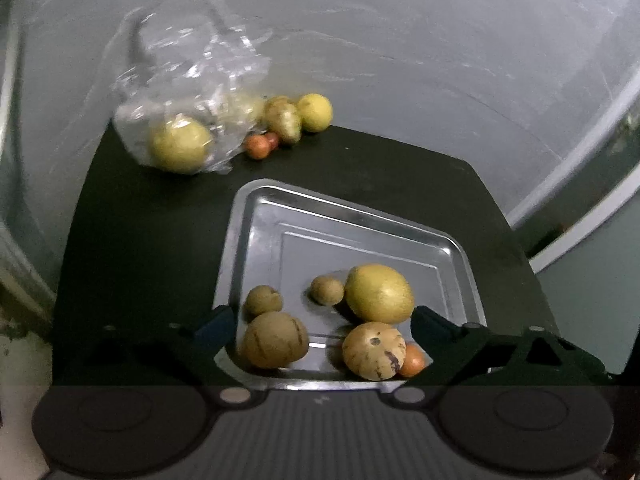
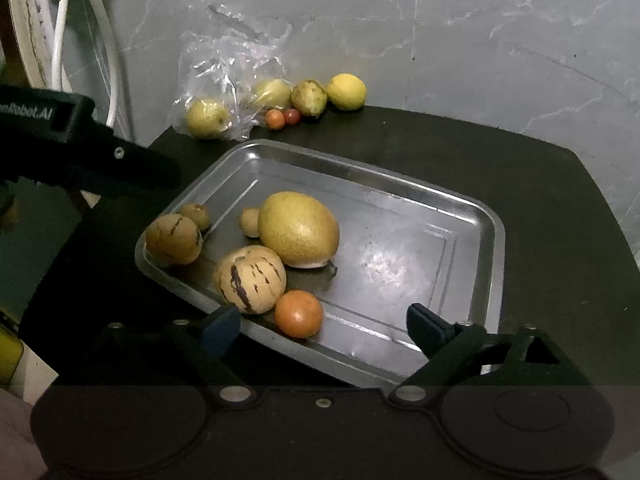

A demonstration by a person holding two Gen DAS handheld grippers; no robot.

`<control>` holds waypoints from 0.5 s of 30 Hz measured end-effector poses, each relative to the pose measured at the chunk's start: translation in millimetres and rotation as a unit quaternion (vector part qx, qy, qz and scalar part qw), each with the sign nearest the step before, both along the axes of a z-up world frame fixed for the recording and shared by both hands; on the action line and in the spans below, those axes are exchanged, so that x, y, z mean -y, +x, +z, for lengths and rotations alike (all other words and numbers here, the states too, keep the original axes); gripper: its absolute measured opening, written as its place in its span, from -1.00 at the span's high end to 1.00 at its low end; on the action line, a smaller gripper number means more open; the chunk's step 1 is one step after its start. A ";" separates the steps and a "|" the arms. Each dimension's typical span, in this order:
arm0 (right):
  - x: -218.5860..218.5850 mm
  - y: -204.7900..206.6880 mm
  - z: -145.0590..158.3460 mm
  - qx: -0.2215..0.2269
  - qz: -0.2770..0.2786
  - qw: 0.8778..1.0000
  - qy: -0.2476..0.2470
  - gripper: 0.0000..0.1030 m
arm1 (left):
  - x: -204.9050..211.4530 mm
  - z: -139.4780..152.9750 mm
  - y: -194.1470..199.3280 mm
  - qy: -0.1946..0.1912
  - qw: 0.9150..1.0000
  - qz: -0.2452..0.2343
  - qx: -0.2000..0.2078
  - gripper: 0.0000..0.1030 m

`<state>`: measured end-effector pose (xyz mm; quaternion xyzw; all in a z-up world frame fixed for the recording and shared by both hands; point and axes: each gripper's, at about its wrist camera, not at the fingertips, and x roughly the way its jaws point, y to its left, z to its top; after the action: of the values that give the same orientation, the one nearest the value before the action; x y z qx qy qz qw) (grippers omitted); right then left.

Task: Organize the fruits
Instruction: 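Move both open tools back toward the fruit pile by the plastic bag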

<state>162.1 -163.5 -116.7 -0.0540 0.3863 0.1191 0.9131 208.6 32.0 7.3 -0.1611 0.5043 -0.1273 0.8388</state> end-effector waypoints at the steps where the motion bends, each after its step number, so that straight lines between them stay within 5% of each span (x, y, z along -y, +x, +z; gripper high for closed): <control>1: -0.2 -1.0 3.8 0.004 0.000 1.000 -0.002 -0.87 | -2.8 -0.1 -0.4 -0.003 1.000 0.006 -0.002 -0.93; 15: 14.3 22.5 65.5 0.079 0.006 0.996 -0.028 -0.95 | -43.2 15.0 11.5 0.011 0.994 0.107 0.037 -0.99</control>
<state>184.6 -177.8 -51.2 -0.0914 0.3155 0.1093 0.9381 220.0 75.3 22.3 -0.2000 0.4540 -0.0375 0.8674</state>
